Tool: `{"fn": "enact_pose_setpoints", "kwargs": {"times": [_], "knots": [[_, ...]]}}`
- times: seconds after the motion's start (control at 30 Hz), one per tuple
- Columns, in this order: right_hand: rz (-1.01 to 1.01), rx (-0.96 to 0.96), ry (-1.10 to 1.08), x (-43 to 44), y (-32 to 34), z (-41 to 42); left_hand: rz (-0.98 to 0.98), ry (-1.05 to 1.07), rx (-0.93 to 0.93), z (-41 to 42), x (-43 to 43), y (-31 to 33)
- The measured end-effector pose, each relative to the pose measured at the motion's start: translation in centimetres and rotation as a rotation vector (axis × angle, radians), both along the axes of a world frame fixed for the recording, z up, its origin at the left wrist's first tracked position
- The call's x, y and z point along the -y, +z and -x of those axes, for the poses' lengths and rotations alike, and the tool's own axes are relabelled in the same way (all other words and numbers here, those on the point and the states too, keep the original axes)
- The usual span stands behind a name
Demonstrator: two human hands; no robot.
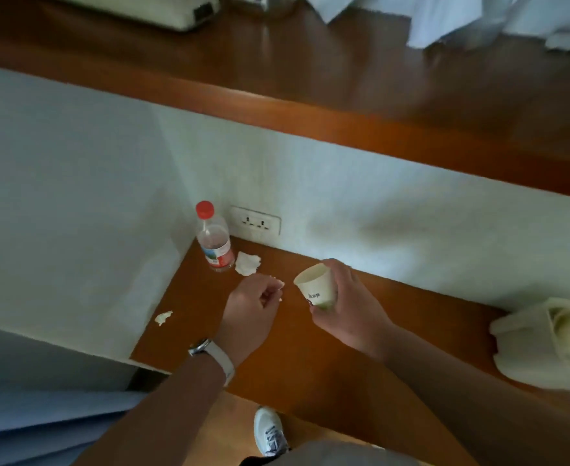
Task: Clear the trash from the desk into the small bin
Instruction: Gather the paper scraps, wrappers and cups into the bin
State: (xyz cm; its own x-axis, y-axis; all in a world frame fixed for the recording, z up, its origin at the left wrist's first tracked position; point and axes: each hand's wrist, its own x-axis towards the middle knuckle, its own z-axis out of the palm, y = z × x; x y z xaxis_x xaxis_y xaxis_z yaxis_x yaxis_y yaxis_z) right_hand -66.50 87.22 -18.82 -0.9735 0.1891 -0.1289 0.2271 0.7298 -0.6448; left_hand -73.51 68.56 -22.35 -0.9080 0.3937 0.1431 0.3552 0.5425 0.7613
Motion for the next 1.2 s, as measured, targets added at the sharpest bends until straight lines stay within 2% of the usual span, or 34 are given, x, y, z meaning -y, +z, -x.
{"fn": "enact_pose_setpoints", "kwargs": {"times": [0.27, 0.53, 0.67, 0.87, 1.03, 1.13, 1.2], "knots": [[-0.022, -0.066, -0.297, -11.1, 3.2, -8.7, 0.068, -0.277, -0.111, -4.3, -13.5, 4.0], [-0.017, -0.119, -0.601, -22.6, 4.4, -20.3, 0.069, -0.547, -0.010, -12.9, -27.6, 6.2], [0.026, -0.155, -0.701, -28.1, 4.2, -24.9, 0.088, -0.594, -0.020, -17.4, -34.2, 6.8], [0.065, -0.162, -0.689, -34.2, 2.7, -28.6, 0.100, -0.531, 0.070, -22.0, -41.6, 6.3], [0.129, -0.155, -0.643, -36.4, 1.4, -28.6, 0.191, -0.493, 0.151, -23.1, -43.5, 5.3], [0.141, -0.123, -0.580, -37.4, 0.9, -27.4, 0.236, -0.450, 0.112, -22.0, -43.8, 5.1], [0.068, -0.103, -0.502, -38.0, 0.2, -26.7, 0.260, -0.432, 0.082, -21.3, -43.7, 5.0]]}}
